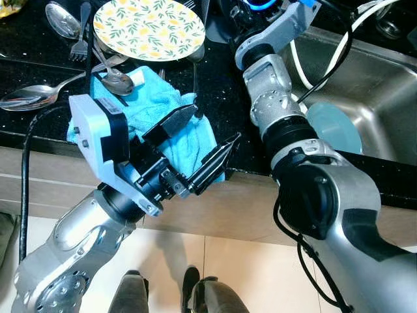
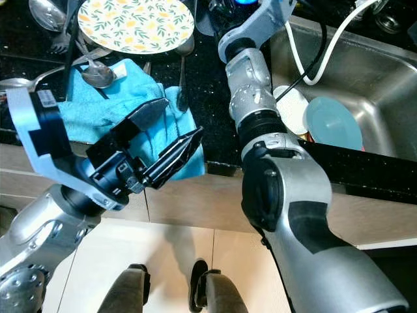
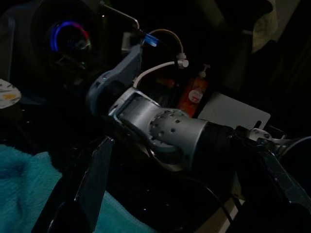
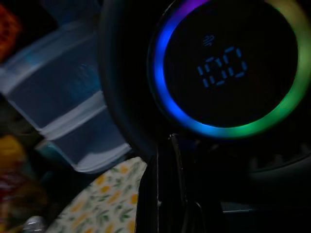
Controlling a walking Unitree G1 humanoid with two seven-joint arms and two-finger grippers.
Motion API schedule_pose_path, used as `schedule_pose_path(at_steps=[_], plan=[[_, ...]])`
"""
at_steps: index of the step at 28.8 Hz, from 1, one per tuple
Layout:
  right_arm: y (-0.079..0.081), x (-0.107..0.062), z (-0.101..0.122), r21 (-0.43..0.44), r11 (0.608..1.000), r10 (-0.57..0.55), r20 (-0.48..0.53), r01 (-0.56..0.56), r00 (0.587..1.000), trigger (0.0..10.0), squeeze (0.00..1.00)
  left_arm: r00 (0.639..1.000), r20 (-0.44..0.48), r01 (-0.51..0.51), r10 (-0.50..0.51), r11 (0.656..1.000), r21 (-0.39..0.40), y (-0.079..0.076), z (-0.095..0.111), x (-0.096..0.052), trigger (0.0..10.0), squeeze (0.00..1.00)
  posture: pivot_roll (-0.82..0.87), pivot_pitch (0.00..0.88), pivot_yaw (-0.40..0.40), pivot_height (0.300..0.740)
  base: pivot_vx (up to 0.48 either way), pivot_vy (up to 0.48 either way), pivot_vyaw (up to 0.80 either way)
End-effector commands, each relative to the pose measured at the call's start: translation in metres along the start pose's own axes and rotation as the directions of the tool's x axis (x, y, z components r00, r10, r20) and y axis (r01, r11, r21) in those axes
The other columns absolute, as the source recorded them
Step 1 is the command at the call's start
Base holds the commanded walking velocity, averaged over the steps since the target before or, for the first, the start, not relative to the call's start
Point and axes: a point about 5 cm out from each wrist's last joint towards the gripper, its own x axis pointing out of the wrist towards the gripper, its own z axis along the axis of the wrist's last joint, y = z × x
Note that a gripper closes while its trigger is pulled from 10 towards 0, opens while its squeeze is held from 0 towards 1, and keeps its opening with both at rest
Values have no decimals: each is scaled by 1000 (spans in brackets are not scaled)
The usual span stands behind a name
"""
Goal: Kitchen organization
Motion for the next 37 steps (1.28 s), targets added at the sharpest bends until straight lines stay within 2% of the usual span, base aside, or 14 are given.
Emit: schedule_pose_path(at_steps=[1, 7, 8, 10, 14, 16, 18, 22, 26, 29, 32, 34, 36, 37], plan=[[-7, -4, 4, 34, 999, 14, 13, -15, 1000, 10000, 0, 1000, 4, 31, -31, 999, -6, -5, -1, 1, 10000, 0, 339, 265, -197, 740, 0, 0, 0], [-10, -8, 9, 105, 988, 112, 35, -116, 993, 10000, 0, 999, 5, 46, -46, 999, -5, -2, -1, 3, 10000, 0, 327, 247, -184, 740, 0, 0, 0], [-12, -13, 12, 142, 970, 190, 59, -197, 980, 10000, 0, 998, 6, 57, -57, 998, -4, 0, -1, 4, 10000, 0, 321, 238, -176, 740, 0, 0, 0], [-13, -17, 16, 176, 951, 244, 82, -255, 966, 10000, 0, 998, 6, 66, -66, 998, -5, 1, -1, 5, 10000, 0, 319, 232, -173, 740, 0, 0, 0], [-12, -20, 17, 182, 929, 311, 87, -322, 946, 10000, 0, 997, 5, 71, -71, 997, -9, 2, -2, 5, 10000, 0, 318, 229, -171, 740, 0, 0, 0], [-6, -26, 9, 111, 904, 411, 35, -412, 911, 10000, 0, 997, -3, 81, -81, 997, -20, 1, -5, 4, 10000, 0, 320, 225, -170, 740, 0, 0, 0], [3, -28, -5, 18, 877, 481, -65, -481, 874, 10000, 1000, 996, -32, 88, -89, 996, -27, 1, -10, -1, 10000, 0, 324, 223, -172, 740, 0, 0, 0], [15, -29, -16, -73, 832, 534, -168, -550, 829, 10000, 1000, 995, -69, 70, -72, 997, -30, 5, -14, -12, 10000, 0, 327, 226, -175, 740, 0, 0, 0], [31, -27, -19, -171, 729, 612, -271, -663, 743, 10000, 1000, 994, -105, 27, -27, 1000, -7, 11, -13, -26, 10000, 0, 343, 212, -179, 740, 0, 0, 0], [38, -26, -16, -210, 680, 640, -298, -703, 708, 10000, 1000, 994, -109, 21, -20, 1000, 3, 12, -12, -28, 10000, 0, 349, 206, -181, 740, 0, 0, 0], [44, -25, -12, -285, 588, 664, -364, -757, 653, 10000, 1000, 994, -108, 24, -23, 1000, 7, 12, -12, -27, 10000, 0, 351, 199, -185, 740, 0, 0, 0], [45, -25, -12, -330, 547, 657, -401, -769, 639, 10000, 1000, 994, -109, 26, -25, 1000, 10, 12, -13, -28, 10000, 0, 350, 197, -186, 740, 0, 0, 0], [45, -25, -12, -330, 547, 657, -401, -769, 639, 10000, 1000, 994, -109, 26, -25, 1000, 10, 12, -13, -28, 10000, 0, 350, 197, -186, 740, 0, 0, 0], [46, -25, -13, -375, 512, 638, -437, -773, 634, 10000, 1000, 994, -108, 27, -25, 1000, 11, 12, -13, -28, 10000, 0, 349, 192, -188, 740, 0, 0, 0]])
